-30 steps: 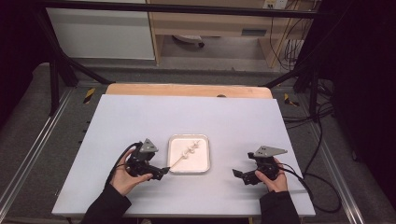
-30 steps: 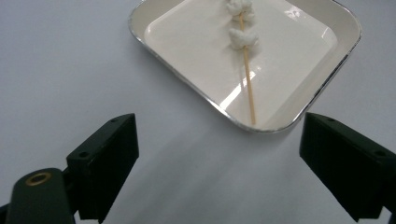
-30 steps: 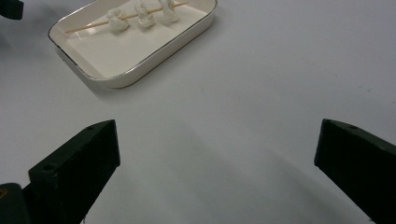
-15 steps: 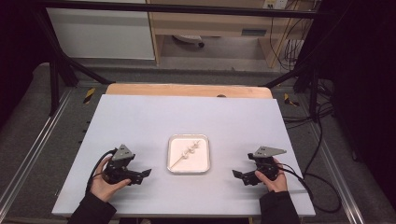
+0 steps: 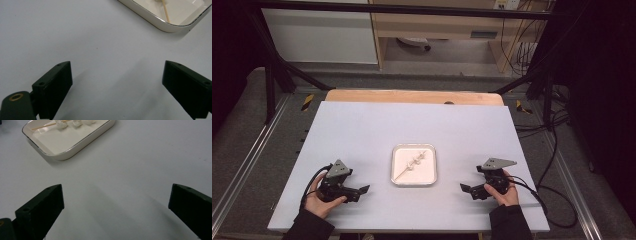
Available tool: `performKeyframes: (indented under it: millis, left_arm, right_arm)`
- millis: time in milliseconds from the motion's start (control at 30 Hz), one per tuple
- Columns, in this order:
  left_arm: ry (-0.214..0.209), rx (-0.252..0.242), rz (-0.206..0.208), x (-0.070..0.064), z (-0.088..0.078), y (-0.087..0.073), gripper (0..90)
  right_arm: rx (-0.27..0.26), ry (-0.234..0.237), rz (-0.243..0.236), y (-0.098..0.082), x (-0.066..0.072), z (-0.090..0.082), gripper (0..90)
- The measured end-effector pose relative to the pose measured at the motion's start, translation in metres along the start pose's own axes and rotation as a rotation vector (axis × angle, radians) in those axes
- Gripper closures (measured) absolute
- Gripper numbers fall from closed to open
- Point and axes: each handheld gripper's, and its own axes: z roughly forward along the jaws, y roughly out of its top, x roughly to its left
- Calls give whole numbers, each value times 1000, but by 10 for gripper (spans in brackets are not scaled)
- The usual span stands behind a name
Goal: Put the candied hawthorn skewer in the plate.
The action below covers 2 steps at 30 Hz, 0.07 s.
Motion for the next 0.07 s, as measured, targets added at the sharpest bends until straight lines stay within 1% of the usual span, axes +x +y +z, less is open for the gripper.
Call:
performKeyframes:
  millis: [67]
  left_arm:
    - [2,-3,0,0,0,0,96]
  right_arm:
    - [1,0,0,0,0,0,7]
